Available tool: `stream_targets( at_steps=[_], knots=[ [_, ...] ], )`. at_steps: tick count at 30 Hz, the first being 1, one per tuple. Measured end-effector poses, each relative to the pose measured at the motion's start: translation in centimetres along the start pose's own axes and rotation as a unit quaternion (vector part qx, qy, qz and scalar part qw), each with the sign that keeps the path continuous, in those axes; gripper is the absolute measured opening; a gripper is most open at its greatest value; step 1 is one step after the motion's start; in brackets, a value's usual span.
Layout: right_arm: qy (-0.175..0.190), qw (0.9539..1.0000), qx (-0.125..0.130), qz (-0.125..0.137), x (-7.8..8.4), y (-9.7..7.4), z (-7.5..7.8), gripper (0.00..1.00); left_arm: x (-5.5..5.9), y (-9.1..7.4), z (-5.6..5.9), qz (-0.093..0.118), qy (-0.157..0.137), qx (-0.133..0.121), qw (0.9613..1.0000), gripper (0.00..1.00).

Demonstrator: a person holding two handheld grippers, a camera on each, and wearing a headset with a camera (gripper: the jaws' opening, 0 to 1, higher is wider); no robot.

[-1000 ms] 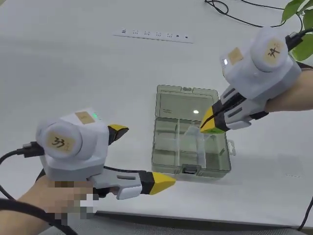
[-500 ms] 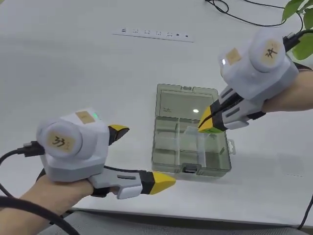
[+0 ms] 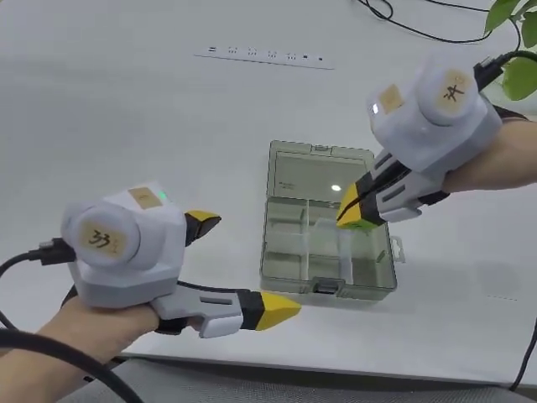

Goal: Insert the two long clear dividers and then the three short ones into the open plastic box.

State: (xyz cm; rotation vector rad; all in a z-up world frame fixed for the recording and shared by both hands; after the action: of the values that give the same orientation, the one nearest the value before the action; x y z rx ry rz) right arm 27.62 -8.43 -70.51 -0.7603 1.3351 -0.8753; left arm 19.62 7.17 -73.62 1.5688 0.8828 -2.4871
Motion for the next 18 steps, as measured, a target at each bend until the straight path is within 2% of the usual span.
stream_targets(
  at_steps=[18],
  knots=[
    [-0.012, 0.9993, -0.008, -0.034, 0.0, 1.8, -0.3, 0.02, 0.0, -0.4, -0.3, 0.004, -0.002, -0.004, 1.0, 0.94]
  ],
)
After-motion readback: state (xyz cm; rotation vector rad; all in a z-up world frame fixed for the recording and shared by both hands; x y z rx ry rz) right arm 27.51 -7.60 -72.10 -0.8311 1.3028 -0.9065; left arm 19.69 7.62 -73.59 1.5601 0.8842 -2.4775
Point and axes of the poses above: the centre of the closed fingertips' face, and the gripper's own axes: y roughly forward along the fingers, z roughly to its right, x roughly out of its underside, the point moved 7 cm from there along -y, roughly backward along the fingers, and after that the axes turned 10 degrees about x, right-handed, at the moved point
